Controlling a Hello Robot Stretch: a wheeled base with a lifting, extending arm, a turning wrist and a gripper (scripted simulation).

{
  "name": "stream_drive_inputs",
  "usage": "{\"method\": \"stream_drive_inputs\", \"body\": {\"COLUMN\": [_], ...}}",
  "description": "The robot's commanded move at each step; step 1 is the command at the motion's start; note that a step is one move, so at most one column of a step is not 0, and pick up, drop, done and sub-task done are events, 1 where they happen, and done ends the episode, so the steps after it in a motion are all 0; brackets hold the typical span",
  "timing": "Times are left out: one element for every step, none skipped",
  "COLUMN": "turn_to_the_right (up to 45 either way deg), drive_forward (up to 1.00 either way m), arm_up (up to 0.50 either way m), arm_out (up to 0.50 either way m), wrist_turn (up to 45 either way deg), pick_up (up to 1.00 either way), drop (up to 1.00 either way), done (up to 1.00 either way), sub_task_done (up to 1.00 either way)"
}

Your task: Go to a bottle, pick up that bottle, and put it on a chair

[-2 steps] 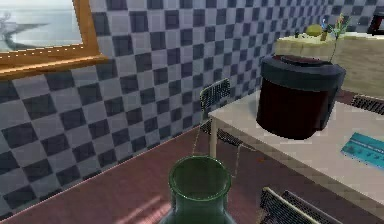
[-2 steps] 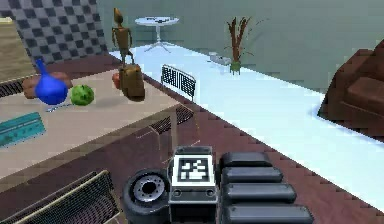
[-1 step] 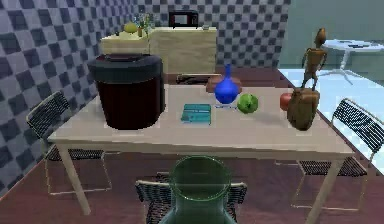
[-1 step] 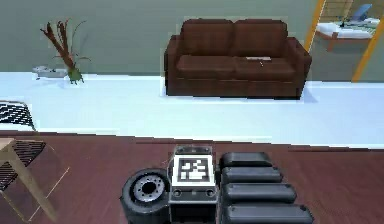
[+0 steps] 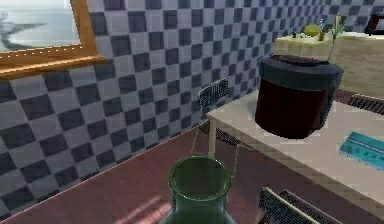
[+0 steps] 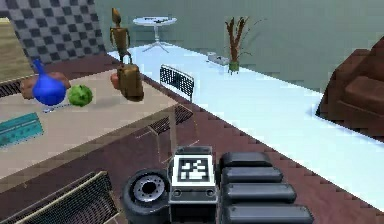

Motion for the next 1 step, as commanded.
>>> {"method": "stream_drive_inputs", "body": {"turn_to_the_right": [-33.0], "drive_forward": [0.0], "arm_up": [0.0], "arm_out": [0.0], "wrist_turn": [0.0], "pick_up": [0.0], "drop": [0.0], "done": [0.0], "sub_task_done": [0.0]}}
